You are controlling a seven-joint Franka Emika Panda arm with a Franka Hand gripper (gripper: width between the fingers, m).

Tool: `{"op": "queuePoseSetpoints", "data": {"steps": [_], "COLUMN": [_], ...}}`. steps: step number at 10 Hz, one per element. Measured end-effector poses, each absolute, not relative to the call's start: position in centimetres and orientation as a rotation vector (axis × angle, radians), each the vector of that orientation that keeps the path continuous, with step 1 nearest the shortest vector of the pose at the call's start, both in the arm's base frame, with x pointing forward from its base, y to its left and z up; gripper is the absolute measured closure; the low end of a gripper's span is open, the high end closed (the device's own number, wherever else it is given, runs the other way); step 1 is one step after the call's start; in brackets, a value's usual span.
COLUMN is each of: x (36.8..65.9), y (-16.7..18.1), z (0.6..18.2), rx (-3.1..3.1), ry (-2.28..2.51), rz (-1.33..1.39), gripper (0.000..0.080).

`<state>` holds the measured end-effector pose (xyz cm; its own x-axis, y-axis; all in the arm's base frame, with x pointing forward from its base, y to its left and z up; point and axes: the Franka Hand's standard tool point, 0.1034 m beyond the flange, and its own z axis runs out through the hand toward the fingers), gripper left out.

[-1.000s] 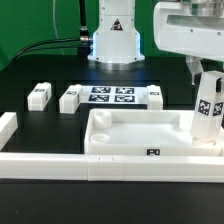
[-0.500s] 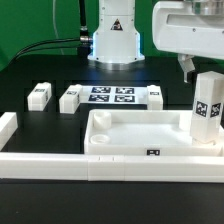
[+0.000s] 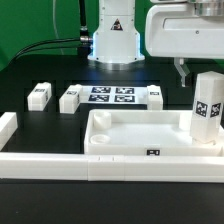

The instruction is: Assemble desk

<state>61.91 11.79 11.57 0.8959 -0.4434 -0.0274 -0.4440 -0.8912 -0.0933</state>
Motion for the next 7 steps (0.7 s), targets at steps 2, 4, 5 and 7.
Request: {"op": "queuePoseSetpoints", "data": {"steps": [2,4,5,7], "x": [61.98,61.97,61.97,61.98], "y": [11.53,11.47,11.48,11.42], "z": [11.54,11.41,11.42,11.42], "rx": [-3.036,-3.045,-3.041,-3.019], "ry": [0.233,-0.062,-0.183,-0.425], "rz": [-0.015,-0.027,-0.033,-0.045], "gripper": [0.0150,0.0150,0.0150,0.0150]}}
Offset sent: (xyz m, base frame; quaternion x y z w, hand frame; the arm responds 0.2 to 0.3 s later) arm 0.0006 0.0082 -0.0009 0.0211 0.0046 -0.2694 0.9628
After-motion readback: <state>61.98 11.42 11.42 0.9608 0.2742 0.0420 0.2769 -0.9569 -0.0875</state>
